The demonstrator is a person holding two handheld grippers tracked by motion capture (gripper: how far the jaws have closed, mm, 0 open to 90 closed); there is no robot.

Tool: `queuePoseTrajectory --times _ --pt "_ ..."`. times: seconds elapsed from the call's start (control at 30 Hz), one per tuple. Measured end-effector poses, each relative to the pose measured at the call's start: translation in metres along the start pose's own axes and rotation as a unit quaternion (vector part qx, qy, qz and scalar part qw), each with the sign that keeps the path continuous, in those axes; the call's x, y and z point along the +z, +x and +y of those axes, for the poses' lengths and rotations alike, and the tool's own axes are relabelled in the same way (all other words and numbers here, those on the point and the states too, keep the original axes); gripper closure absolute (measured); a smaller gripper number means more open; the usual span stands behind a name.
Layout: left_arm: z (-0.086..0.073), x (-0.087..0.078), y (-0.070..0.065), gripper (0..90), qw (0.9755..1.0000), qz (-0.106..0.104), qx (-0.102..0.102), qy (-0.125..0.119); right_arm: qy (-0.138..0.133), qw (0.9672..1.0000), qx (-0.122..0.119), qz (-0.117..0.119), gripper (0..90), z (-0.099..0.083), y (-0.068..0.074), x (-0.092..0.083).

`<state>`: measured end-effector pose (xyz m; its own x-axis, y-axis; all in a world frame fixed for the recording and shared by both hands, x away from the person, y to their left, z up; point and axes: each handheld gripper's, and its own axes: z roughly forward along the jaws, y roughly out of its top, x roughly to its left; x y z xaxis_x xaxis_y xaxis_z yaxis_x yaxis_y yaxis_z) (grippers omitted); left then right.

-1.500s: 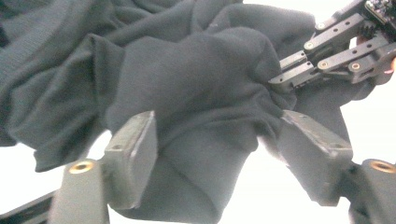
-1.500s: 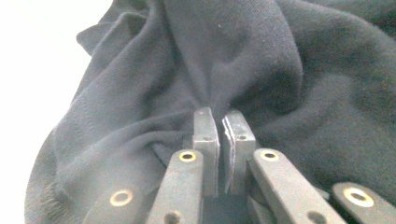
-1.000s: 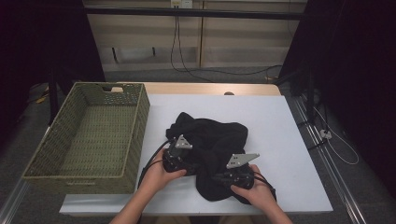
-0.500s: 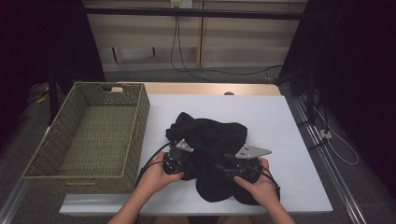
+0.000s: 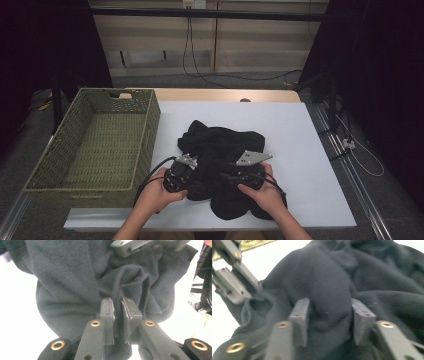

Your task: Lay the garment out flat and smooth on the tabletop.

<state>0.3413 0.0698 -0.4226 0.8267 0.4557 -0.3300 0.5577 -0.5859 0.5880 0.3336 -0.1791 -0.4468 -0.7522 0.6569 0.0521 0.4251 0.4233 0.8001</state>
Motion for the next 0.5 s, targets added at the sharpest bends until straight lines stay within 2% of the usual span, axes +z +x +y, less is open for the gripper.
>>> queuePoseTrajectory --times 0.03,0.07,0.2,0.27,0.37,0.4,0.5 --pt "0.000 -0.002 -0.001 80.1 1.0000 0.000 0.001 0.001 0.009 0.9999 -0.004 0.004 61.6 0.000 0.001 0.003" --pt "-0.001 -0.004 -0.001 80.1 0.9999 -0.010 0.004 -0.001 0.015 0.9998 -0.008 0.008 65.3 0.000 0.002 0.005" --pt "0.000 -0.008 -0.002 79.1 0.9998 -0.016 0.005 -0.009 0.045 0.9980 -0.013 0.043 77.3 -0.003 0.006 0.013" --pt "0.001 -0.009 -0.002 78.1 0.9998 -0.015 0.006 -0.010 0.043 0.9980 -0.021 0.041 79.3 -0.004 0.010 0.015" --pt "0.003 -0.009 -0.001 76.4 0.9997 -0.019 0.006 -0.014 0.041 0.9973 -0.013 0.060 82.2 -0.006 0.012 0.014" --pt "0.003 -0.009 -0.001 73.9 0.9997 -0.017 0.005 -0.017 0.040 0.9970 -0.011 0.064 82.8 -0.006 0.013 0.014" --pt "0.007 -0.011 0.002 56.4 0.9992 0.001 0.003 -0.040 0.041 0.9953 -0.006 0.087 83.7 -0.008 0.016 0.011"
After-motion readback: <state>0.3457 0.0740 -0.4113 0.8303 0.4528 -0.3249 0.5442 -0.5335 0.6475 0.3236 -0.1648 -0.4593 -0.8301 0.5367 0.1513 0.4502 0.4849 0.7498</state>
